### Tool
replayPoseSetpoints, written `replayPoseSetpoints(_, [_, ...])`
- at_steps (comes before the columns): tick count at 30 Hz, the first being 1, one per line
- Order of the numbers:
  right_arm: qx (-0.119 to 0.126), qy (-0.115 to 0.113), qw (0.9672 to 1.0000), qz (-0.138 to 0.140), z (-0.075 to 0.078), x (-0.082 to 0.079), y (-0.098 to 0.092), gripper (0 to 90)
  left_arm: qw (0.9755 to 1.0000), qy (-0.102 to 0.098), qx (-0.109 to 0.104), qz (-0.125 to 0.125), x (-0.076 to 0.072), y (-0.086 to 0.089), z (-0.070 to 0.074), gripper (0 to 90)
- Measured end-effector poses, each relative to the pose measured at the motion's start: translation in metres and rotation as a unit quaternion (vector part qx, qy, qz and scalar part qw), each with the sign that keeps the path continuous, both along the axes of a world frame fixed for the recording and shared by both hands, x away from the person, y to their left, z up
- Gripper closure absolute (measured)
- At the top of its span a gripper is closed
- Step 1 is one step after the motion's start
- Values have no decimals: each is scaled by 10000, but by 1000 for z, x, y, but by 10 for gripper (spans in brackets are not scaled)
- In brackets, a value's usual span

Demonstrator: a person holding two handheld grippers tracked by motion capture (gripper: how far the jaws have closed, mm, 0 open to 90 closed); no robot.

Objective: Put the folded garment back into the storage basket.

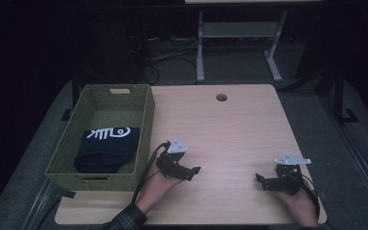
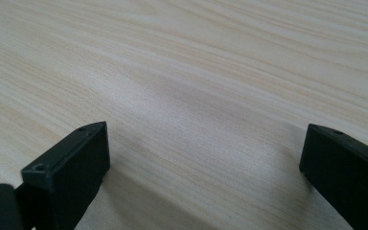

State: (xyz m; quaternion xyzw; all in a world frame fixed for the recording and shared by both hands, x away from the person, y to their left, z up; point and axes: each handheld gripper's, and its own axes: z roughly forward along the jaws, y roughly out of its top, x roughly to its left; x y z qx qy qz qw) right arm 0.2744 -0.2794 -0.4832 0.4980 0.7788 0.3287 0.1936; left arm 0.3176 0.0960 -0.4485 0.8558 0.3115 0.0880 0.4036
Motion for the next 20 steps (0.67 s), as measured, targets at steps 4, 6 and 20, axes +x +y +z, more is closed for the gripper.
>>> replayPoseSetpoints(4, [0, -1, 10000, 0, 0, 0, 0, 30, 9999, 42, 137, 45, 1, -3, -12, 131])
replayPoseSetpoints(6, [0, 0, 10000, -1, 0, 0, 0, 30, 9998, 40, 188, 63, 0, -4, -17, 128])
replayPoseSetpoints(20, [0, 0, 10000, 0, 0, 0, 0, 30, 9984, -249, 510, 34, -2, -7, -29, 126])
